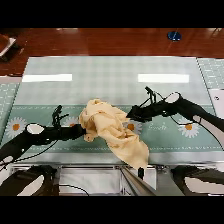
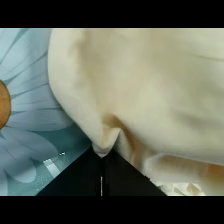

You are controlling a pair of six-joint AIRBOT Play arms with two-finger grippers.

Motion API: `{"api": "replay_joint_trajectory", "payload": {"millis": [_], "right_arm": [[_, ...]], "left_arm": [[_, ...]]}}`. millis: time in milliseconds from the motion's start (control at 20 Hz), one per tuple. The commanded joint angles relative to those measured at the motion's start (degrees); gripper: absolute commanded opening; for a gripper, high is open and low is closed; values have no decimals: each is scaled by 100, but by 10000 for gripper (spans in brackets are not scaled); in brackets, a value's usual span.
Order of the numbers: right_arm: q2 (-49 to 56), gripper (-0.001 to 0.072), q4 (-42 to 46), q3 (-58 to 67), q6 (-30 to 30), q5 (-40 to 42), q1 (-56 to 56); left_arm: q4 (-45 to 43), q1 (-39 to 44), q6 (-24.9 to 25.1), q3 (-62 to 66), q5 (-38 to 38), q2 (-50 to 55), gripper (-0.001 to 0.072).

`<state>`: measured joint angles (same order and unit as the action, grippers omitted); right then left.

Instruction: Fold the shirts.

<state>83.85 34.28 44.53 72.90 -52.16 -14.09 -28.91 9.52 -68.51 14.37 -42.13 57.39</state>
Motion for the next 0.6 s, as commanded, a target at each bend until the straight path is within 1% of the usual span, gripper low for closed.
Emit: {"api": "replay_joint_trajectory", "payload": {"millis": [0, 150, 200, 300, 350, 400, 450, 550], "right_arm": [[138, 405, -258, 120, -162, 118, -286], [332, 403, -247, 481, -157, 98, -505], [433, 360, -243, 597, -162, 96, -586], [557, 26, -109, 844, -221, -136, -645], [544, 26, 61, 1014, -269, -315, -625], [494, 26, 404, 1303, -192, -603, -555], [380, 26, 850, 1659, 2, -876, -463], [-46, 26, 2039, 2673, 695, -1252, -203]], "left_arm": [[28, 4, 37, 15, -52, 15, 19], [28, 4, 37, 15, -52, 15, 19], [28, 4, 37, 17, -50, 15, 19], [28, 2, 39, 103, -57, 9, 19], [28, 0, 39, 229, -94, -9, 19], [28, -42, 46, 444, -201, -35, 19], [28, -127, 90, 728, -365, -87, 19], [28, -446, 144, 1593, -702, -302, 19]]}}
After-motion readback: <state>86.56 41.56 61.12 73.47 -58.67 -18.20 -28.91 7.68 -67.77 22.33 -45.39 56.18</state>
